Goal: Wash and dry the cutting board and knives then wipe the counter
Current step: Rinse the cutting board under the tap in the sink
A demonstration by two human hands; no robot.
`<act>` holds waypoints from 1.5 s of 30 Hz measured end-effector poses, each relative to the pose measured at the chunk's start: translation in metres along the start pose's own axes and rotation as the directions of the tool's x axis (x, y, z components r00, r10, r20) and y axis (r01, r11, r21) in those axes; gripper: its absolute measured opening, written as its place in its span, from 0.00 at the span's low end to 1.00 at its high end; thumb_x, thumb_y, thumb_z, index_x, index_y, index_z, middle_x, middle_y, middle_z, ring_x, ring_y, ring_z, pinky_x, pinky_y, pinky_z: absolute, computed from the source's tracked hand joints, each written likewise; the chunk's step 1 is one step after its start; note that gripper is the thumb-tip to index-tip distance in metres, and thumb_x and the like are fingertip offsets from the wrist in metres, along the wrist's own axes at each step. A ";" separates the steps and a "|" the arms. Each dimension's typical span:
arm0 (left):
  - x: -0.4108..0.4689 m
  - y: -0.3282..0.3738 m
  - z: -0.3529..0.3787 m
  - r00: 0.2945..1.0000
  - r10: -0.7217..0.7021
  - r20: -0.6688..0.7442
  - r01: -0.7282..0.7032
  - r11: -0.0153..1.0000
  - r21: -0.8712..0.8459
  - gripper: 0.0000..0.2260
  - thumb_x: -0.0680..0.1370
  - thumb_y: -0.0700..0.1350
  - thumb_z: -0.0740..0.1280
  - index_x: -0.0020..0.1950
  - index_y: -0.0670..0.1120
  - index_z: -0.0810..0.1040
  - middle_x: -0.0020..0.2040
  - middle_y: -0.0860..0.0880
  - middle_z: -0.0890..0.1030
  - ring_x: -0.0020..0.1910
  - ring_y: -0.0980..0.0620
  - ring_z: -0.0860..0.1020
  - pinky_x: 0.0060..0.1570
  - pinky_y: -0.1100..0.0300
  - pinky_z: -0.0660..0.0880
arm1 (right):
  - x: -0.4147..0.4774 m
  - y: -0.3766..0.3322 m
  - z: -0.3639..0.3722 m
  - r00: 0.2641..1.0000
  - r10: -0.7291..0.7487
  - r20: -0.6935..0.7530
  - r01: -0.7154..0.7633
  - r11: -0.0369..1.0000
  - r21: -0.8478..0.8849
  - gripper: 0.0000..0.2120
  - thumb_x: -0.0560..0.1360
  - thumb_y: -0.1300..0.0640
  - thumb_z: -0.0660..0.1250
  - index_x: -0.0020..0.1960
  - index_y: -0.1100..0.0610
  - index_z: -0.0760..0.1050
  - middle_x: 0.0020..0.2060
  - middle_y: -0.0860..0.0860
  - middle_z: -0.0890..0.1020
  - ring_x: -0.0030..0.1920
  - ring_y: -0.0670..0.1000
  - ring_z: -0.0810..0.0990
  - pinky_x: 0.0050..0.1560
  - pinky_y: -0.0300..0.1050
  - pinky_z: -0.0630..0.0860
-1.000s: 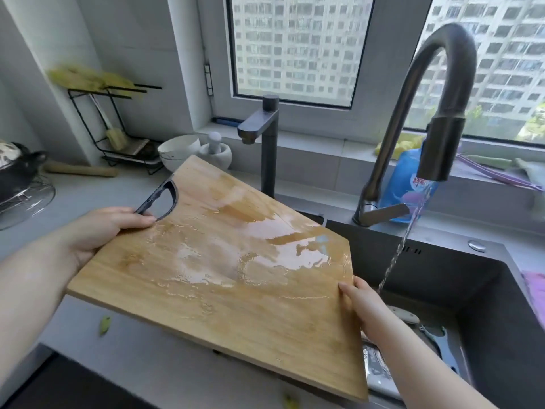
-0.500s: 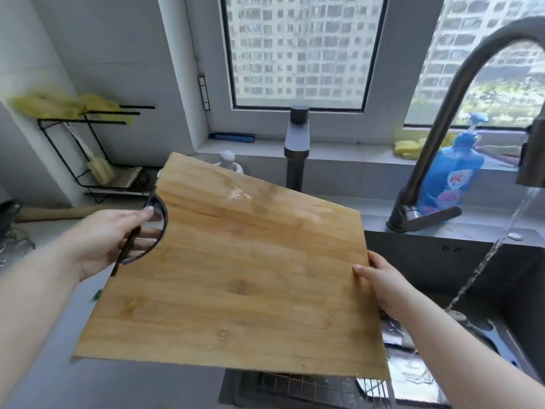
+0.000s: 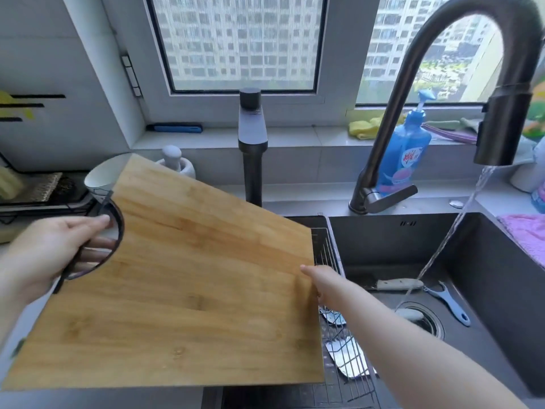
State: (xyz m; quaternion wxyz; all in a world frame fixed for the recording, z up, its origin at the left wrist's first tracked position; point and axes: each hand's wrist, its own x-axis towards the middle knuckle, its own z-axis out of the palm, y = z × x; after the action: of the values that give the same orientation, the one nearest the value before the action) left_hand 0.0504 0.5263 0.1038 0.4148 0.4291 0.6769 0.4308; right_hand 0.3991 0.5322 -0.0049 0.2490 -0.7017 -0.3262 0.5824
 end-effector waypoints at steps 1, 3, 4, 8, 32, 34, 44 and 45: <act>-0.001 -0.005 0.006 1.000 0.004 0.000 -0.004 1.000 0.008 0.08 0.79 0.46 0.59 0.42 0.47 0.75 0.23 0.53 0.80 0.19 0.60 0.76 0.19 0.72 0.70 | 0.002 0.004 0.001 1.000 0.013 -0.016 -0.013 1.000 -0.028 0.27 0.80 0.51 0.56 0.74 0.61 0.55 0.73 0.58 0.60 0.72 0.60 0.60 0.70 0.54 0.61; -0.005 -0.015 0.019 1.000 -0.018 -0.003 0.018 1.000 -0.007 0.07 0.79 0.45 0.60 0.43 0.45 0.75 0.22 0.50 0.79 0.17 0.59 0.75 0.17 0.73 0.68 | 0.006 0.010 0.001 0.999 0.033 -0.042 -0.035 0.998 -0.048 0.27 0.80 0.52 0.55 0.74 0.62 0.53 0.73 0.58 0.60 0.73 0.59 0.59 0.70 0.53 0.59; -0.005 -0.020 0.025 0.999 -0.037 0.002 0.037 0.999 -0.022 0.07 0.79 0.45 0.61 0.46 0.44 0.75 0.25 0.48 0.80 0.17 0.59 0.75 0.16 0.73 0.67 | 0.007 0.012 0.001 0.997 0.043 -0.059 -0.046 0.997 -0.054 0.27 0.80 0.52 0.55 0.74 0.62 0.53 0.73 0.59 0.61 0.72 0.59 0.59 0.70 0.53 0.59; -0.008 -0.032 0.043 0.998 -0.061 -0.020 0.060 0.997 -0.044 0.08 0.79 0.46 0.61 0.54 0.44 0.75 0.37 0.43 0.78 0.27 0.51 0.77 0.22 0.67 0.71 | 0.012 0.016 -0.002 0.989 0.059 -0.134 -0.070 0.994 -0.081 0.27 0.80 0.54 0.57 0.74 0.63 0.53 0.72 0.59 0.62 0.71 0.59 0.62 0.68 0.51 0.62; -0.005 -0.047 0.060 0.988 -0.083 -0.127 0.084 0.996 0.002 0.09 0.78 0.44 0.63 0.52 0.41 0.77 0.36 0.44 0.78 0.33 0.48 0.75 0.34 0.60 0.71 | -0.013 0.007 -0.011 0.952 -0.285 -0.114 0.221 0.894 -0.389 0.25 0.79 0.63 0.53 0.75 0.58 0.53 0.74 0.53 0.60 0.72 0.53 0.61 0.69 0.44 0.60; -0.004 -0.048 0.061 0.989 -0.074 -0.130 0.077 0.997 0.018 0.11 0.78 0.45 0.63 0.55 0.40 0.77 0.37 0.44 0.78 0.34 0.49 0.75 0.35 0.60 0.71 | -0.011 0.008 -0.031 0.885 -0.415 -0.210 0.288 0.843 -0.454 0.24 0.79 0.65 0.52 0.75 0.60 0.54 0.75 0.53 0.57 0.75 0.51 0.54 0.73 0.42 0.51; 0.004 -0.042 0.065 0.988 -0.074 -0.135 0.086 0.993 0.083 0.15 0.78 0.46 0.63 0.59 0.37 0.76 0.37 0.45 0.78 0.34 0.50 0.75 0.20 0.74 0.70 | -0.002 0.042 -0.032 0.964 -0.228 -0.134 0.201 0.962 -0.186 0.20 0.81 0.58 0.51 0.72 0.55 0.58 0.63 0.53 0.71 0.60 0.52 0.69 0.60 0.45 0.64; 0.005 -0.041 0.066 0.989 -0.071 -0.132 0.083 0.993 0.084 0.15 0.78 0.46 0.63 0.59 0.37 0.76 0.37 0.45 0.78 0.34 0.50 0.75 0.21 0.73 0.71 | -0.002 0.042 -0.033 0.966 -0.227 -0.125 0.204 0.964 -0.173 0.19 0.81 0.58 0.51 0.72 0.55 0.58 0.62 0.52 0.71 0.58 0.51 0.69 0.59 0.45 0.64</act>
State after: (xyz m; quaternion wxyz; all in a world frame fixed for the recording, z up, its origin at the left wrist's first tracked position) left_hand 0.1016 0.5350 0.0459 0.3668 0.3922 0.7369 0.4106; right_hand 0.4379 0.5042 -0.0275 0.2773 -0.7194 -0.4274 0.4721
